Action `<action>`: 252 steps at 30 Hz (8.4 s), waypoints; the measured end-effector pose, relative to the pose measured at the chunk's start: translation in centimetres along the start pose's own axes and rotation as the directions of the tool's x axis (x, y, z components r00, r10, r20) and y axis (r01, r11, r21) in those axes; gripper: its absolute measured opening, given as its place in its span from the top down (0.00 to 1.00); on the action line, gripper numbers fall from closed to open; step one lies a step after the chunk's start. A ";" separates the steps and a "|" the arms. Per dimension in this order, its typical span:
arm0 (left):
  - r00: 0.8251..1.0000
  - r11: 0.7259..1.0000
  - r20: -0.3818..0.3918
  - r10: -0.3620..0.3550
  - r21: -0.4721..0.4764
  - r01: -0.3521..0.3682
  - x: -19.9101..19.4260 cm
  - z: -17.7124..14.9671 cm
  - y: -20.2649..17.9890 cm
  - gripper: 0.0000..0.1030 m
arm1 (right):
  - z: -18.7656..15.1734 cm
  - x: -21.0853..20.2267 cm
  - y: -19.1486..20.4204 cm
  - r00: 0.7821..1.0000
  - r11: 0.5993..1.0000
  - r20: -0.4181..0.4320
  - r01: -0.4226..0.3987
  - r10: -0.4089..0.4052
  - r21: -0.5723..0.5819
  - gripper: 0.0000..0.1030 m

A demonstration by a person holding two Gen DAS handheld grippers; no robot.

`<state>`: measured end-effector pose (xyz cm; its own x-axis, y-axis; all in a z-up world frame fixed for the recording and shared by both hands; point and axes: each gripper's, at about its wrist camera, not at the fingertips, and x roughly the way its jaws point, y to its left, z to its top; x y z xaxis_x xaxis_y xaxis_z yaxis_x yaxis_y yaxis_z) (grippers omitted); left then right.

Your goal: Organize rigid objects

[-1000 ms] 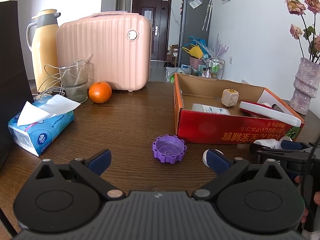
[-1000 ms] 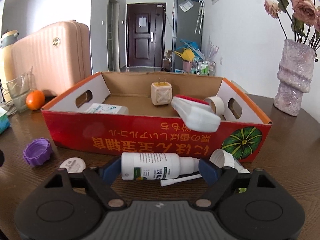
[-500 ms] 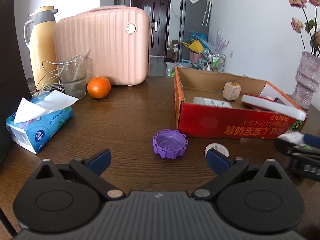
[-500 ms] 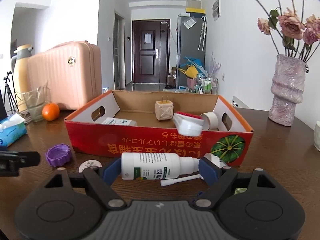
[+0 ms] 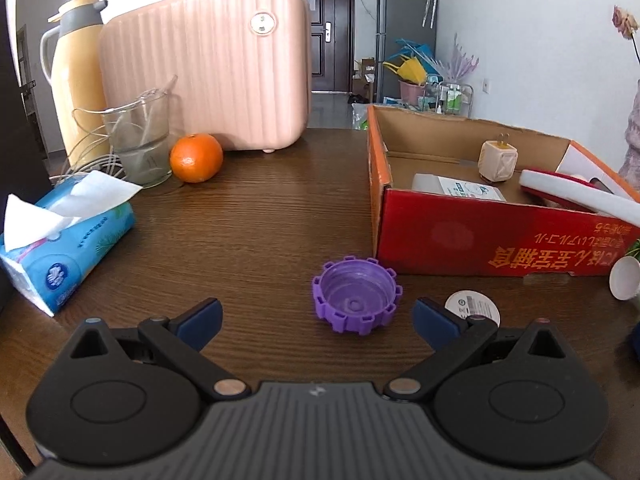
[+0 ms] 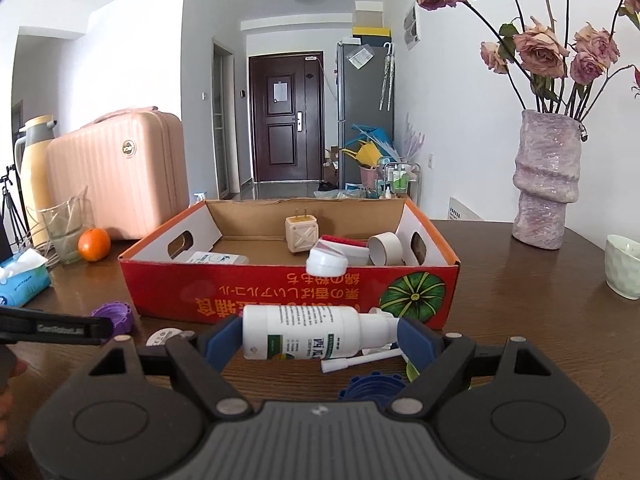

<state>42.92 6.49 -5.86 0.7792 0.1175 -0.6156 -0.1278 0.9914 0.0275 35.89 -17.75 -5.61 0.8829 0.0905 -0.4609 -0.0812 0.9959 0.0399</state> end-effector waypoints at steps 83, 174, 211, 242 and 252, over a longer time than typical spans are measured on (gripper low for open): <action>0.952 0.988 0.271 -0.146 -0.009 0.154 -11.0 0.8 -8.2 0.46 | 2.9 -4.6 -2.4 0.983 0.994 0.155 -0.103 0.095 0.046 0.19; 0.971 0.997 0.238 0.012 -0.083 0.008 3.4 11.2 -10.2 0.00 | 10.2 13.9 -3.6 1.000 0.999 -0.013 -0.015 0.015 0.037 0.00; 0.967 0.997 0.254 -0.035 -0.059 0.052 -1.2 8.6 -9.7 0.00 | 9.0 6.7 -2.7 0.997 0.999 0.076 -0.015 0.018 -0.039 0.00; 0.970 0.996 0.226 -0.088 -0.001 0.090 -9.0 -0.1 -7.3 0.00 | 0.9 -4.5 -3.5 0.995 0.997 0.097 -0.005 0.012 -0.077 0.00; 0.971 0.995 0.217 -0.102 0.013 0.102 -11.1 -2.2 -7.0 0.00 | -1.3 -6.3 -4.5 0.998 0.999 0.069 -0.007 0.010 -0.044 0.00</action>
<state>33.83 -1.92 -0.92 0.9027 0.0254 -0.4295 -0.0401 0.9989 -0.0252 30.07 -22.82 -3.97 0.9118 0.1006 -0.3981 -0.1080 0.9941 0.0039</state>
